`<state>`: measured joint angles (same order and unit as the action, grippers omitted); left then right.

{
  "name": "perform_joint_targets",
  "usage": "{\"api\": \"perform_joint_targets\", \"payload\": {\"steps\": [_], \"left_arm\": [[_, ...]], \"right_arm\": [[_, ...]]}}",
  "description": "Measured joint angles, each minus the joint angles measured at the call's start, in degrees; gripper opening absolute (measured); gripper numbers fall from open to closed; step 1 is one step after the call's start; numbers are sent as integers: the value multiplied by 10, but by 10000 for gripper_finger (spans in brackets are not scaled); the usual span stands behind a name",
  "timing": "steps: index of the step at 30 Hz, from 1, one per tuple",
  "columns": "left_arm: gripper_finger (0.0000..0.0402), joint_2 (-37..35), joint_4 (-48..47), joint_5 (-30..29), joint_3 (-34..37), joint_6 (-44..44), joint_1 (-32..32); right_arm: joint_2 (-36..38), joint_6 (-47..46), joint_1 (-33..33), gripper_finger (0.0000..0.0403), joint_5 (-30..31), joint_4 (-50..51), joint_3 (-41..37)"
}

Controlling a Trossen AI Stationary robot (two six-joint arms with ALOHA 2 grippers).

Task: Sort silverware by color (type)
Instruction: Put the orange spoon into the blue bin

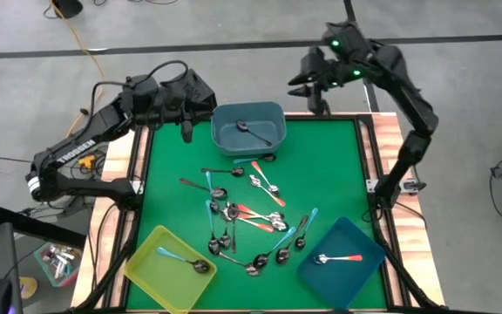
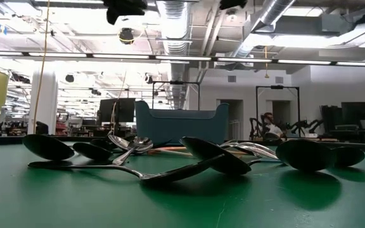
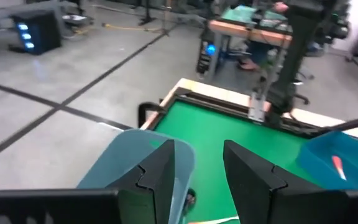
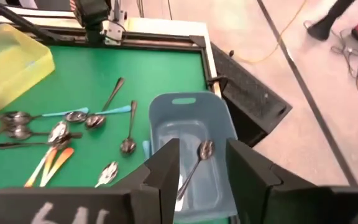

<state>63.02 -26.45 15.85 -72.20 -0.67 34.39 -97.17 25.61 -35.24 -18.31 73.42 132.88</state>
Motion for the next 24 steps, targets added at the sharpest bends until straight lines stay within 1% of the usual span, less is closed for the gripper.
{"api": "perform_joint_targets", "payload": {"steps": [5, 8, 11, 14, 19, 22, 24], "left_arm": [[121, 42, -82, 31, -71, 42, -23], [121, 66, -145, 32, -112, 83, -45], [121, 87, -184, 30, -145, 99, -65], [121, 101, -185, 27, -162, 101, -82], [121, 102, -160, 17, -155, 120, -94], [121, 102, -141, 14, -144, 123, -96], [121, 102, -129, 15, -131, 123, -98]], "right_arm": [[31, -5, -4, 142, 1, 67, -1], [48, -14, -12, 142, 1, 119, -1], [65, -16, -23, 142, 2, 156, -1], [92, -21, -29, 142, 2, 165, -1], [146, -34, -40, 142, 2, 164, -8], [191, -46, -39, 142, 2, 157, -48], [223, -60, -39, 142, 2, 145, -94]]}}
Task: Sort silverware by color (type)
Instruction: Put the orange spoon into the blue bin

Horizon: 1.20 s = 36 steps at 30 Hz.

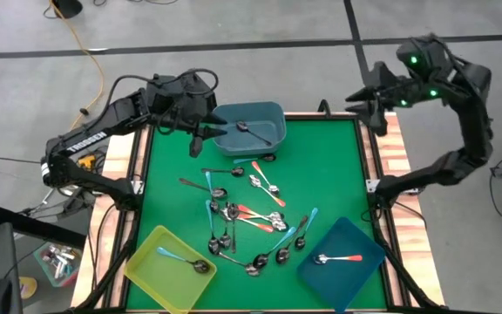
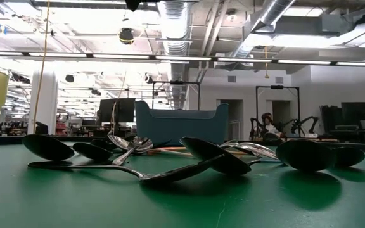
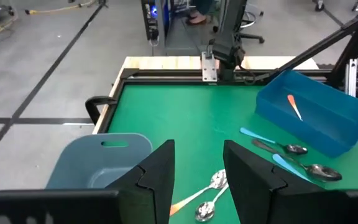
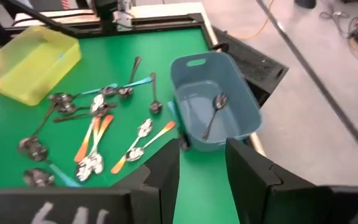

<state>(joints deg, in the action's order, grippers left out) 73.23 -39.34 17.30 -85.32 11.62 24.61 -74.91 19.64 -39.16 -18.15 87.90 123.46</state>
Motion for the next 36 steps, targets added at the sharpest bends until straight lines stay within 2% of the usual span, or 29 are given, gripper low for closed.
{"api": "perform_joint_targets", "payload": {"steps": [4, 7, 11, 17, 21, 24, 32, 36], "left_arm": [[121, 0, 20, -2, 33, 8, -11], [121, 0, 43, -29, 68, 4, -24], [121, 11, 56, -56, 106, 48, -46], [121, 82, 79, -60, 114, 72, -74], [121, 152, 100, -52, 100, 99, -90], [121, 202, 105, -23, 74, 125, -97], [121, 309, 100, 89, 29, 209, -98], [121, 356, 106, 108, 25, 211, -104]], "right_arm": [[67, -33, 8, 142, 0, -76, -137], [122, -59, 27, 142, 0, -154, -270], [194, -98, 45, 142, 0, -252, -434], [262, -163, 63, 142, 0, -368, -599], [280, -190, 83, 142, 1, -407, -653], [282, -196, 96, 142, 1, -415, -671], [280, -195, 107, 142, 1, -419, -673], [280, -196, 107, 142, 1, -419, -673]]}}
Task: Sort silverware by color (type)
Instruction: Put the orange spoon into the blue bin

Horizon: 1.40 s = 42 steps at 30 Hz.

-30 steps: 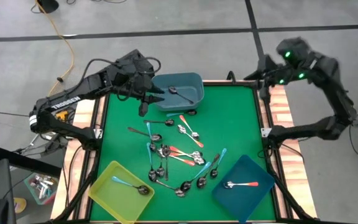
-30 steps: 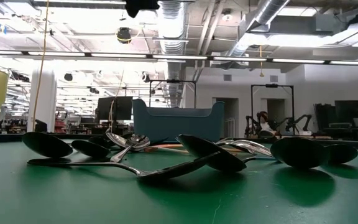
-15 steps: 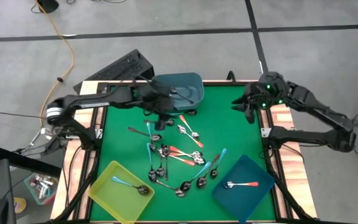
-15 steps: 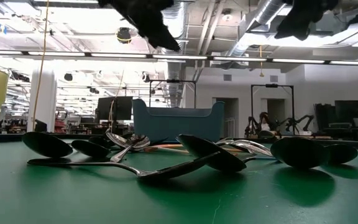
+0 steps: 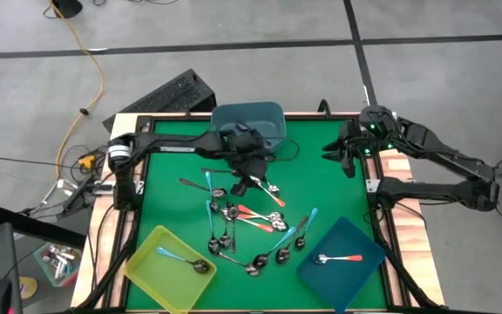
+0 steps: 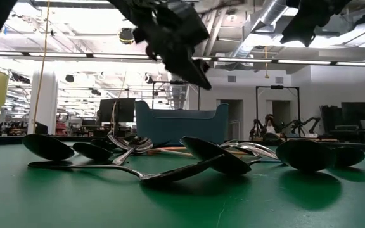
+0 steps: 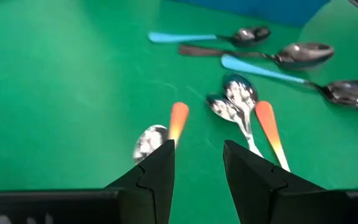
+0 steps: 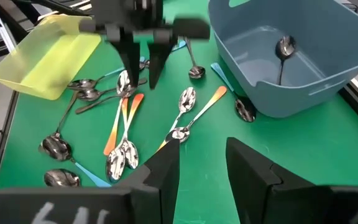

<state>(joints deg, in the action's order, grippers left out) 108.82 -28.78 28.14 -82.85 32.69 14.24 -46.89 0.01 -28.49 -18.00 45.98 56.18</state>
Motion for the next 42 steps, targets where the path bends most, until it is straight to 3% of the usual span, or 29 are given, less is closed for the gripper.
{"api": "perform_joint_targets", "payload": {"steps": [8, 19, 25, 31, 42], "left_arm": [[121, 61, 6, -47, -1, 16, -14], [121, 95, 21, -180, -1, -6, -37], [121, 95, 24, -187, -1, -34, -39], [121, 95, 38, -260, 3, -33, -56], [121, 95, 48, -282, 18, -37, -71]], "right_arm": [[0, -2, 0, 142, 2, 0, 0], [0, -5, 0, 142, 1, 0, 0], [0, -6, 0, 142, 1, 0, 0], [0, -6, 0, 142, 1, -1, 0], [0, -19, 0, 142, 1, -16, 1]]}}
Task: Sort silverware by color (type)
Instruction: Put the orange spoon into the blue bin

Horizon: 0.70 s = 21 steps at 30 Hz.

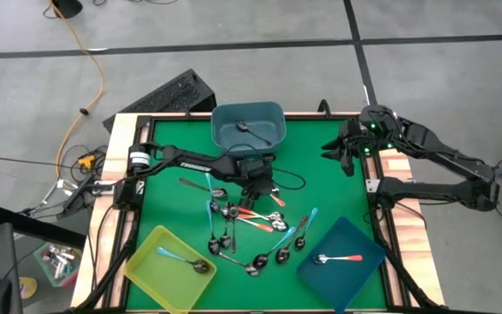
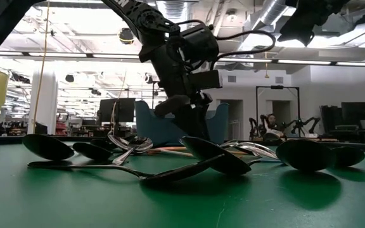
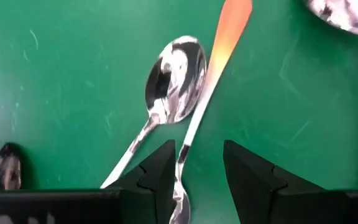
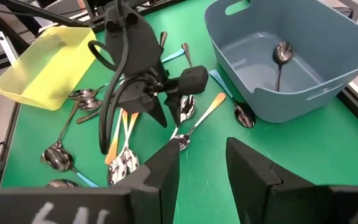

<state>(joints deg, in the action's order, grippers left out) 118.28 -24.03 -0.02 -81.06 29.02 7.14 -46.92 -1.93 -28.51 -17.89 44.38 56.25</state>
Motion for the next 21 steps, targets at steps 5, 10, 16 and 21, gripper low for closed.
{"api": "perform_joint_targets", "payload": {"steps": [5, 10, 16, 21], "left_arm": [[121, 0, 9, -19, 0, 3, 2], [121, 24, 16, -20, -4, 18, 0], [119, 27, 6, -15, -8, 19, -1], [77, 32, -2, 17, -8, 41, 1]], "right_arm": [[0, 2, 0, 142, 0, 0, 0], [0, 2, 0, 142, 0, 0, 0], [0, 1, 0, 142, 0, 1, 0], [0, 3, 0, 142, 0, 1, 0]]}}
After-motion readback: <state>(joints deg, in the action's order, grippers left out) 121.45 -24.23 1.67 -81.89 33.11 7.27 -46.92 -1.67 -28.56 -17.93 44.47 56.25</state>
